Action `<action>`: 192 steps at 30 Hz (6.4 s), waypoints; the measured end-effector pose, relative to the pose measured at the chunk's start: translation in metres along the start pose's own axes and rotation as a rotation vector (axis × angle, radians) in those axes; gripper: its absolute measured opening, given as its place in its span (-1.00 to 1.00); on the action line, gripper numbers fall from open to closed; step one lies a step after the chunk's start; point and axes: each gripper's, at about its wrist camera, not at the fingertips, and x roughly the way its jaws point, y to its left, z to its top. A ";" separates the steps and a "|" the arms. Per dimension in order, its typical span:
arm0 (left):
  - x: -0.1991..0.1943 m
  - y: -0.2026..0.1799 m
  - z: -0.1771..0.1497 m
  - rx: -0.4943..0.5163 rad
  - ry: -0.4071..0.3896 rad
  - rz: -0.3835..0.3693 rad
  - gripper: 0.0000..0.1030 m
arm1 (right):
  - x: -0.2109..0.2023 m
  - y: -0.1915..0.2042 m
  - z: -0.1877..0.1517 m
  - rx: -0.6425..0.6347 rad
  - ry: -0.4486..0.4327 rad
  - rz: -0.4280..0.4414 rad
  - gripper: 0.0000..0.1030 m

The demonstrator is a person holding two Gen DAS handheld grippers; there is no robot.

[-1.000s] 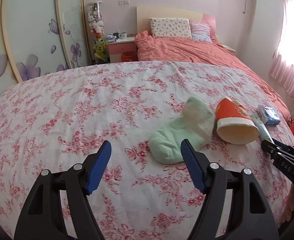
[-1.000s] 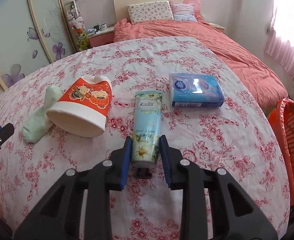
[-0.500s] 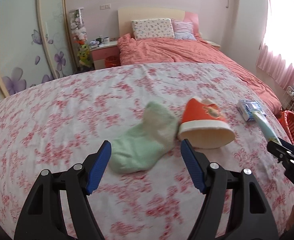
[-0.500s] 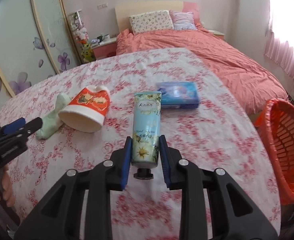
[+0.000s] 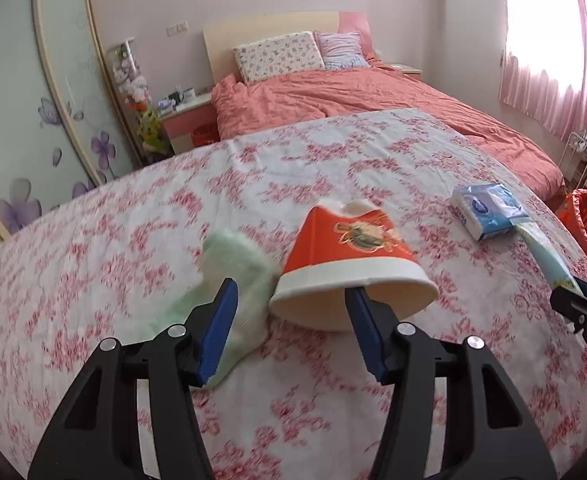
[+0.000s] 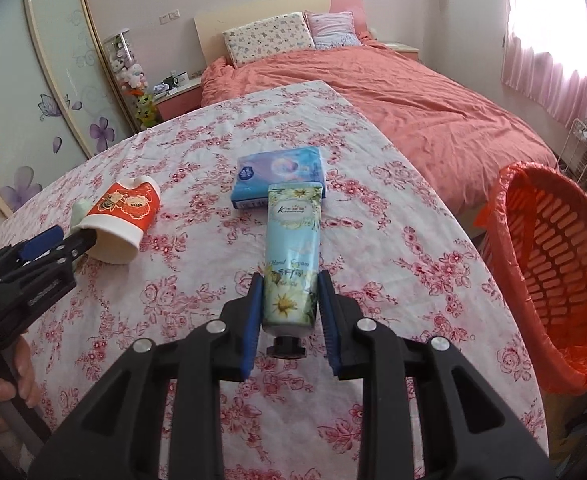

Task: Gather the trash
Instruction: 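Close the left tool on the red-and-white paper cup rim while the right tool holds the tube, then carry paper cup and hand cream tube over the red basket and open both tools, then grasp the green sock with the left tool while the right tool grasps the blue tissue pack, then carry sock and tissue pack over the red basket and open both tools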

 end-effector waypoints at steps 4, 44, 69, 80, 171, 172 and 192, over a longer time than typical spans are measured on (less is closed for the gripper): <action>0.000 -0.019 0.007 0.093 -0.045 0.035 -0.12 | 0.002 -0.004 0.000 0.004 0.007 -0.001 -0.47; -0.076 -0.035 0.041 -0.043 -0.136 -0.162 -0.91 | -0.097 -0.034 0.010 0.042 -0.157 0.033 -0.47; -0.117 -0.178 0.064 0.084 -0.228 -0.475 -0.91 | -0.166 -0.175 0.010 0.209 -0.286 -0.129 -0.47; -0.099 -0.269 0.062 0.152 -0.166 -0.599 -0.91 | -0.157 -0.258 0.000 0.321 -0.265 -0.189 -0.47; -0.015 0.124 -0.002 -0.297 0.026 -0.011 -0.76 | 0.072 0.027 0.074 0.037 0.022 -0.069 0.65; -0.016 0.124 -0.002 -0.297 0.023 -0.017 -0.76 | 0.076 0.028 0.074 0.030 0.028 -0.082 0.65; -0.026 0.097 0.003 -0.244 -0.001 -0.014 -0.76 | 0.046 0.023 0.054 -0.047 -0.017 -0.107 0.38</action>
